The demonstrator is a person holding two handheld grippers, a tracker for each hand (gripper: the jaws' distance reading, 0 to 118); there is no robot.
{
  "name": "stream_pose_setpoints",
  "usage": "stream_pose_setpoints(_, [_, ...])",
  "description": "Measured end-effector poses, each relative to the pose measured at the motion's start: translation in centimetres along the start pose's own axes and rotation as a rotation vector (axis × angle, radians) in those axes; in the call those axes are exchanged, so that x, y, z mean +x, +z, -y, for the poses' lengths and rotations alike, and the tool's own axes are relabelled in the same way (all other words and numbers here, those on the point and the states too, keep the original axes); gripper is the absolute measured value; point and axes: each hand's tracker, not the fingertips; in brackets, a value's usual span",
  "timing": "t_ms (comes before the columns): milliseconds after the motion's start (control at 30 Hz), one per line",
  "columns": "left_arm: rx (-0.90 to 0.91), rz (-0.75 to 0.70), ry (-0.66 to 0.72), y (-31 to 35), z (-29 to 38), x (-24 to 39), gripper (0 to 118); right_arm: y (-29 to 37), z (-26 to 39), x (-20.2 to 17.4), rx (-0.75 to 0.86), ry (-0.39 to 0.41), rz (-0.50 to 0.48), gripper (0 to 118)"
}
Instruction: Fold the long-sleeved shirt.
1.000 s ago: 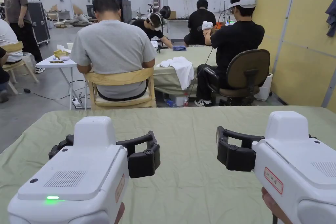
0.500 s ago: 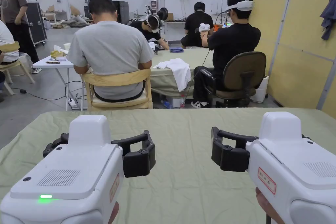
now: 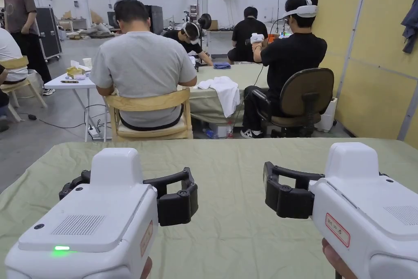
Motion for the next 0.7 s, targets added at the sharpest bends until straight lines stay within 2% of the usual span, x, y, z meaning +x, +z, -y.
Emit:
stream_pose_setpoints(400, [0.004, 0.013, -0.007, -0.91, -0.23, 0.04, 118, -0.49, 0.49, -0.45, -0.01, 0.037, 0.006, 118])
stream_pose_setpoints(700, [0.003, 0.018, -0.011, -0.83, -0.21, 0.18, 118, -0.77, 0.54, -0.03, -0.014, 0.011, 0.012, 118])
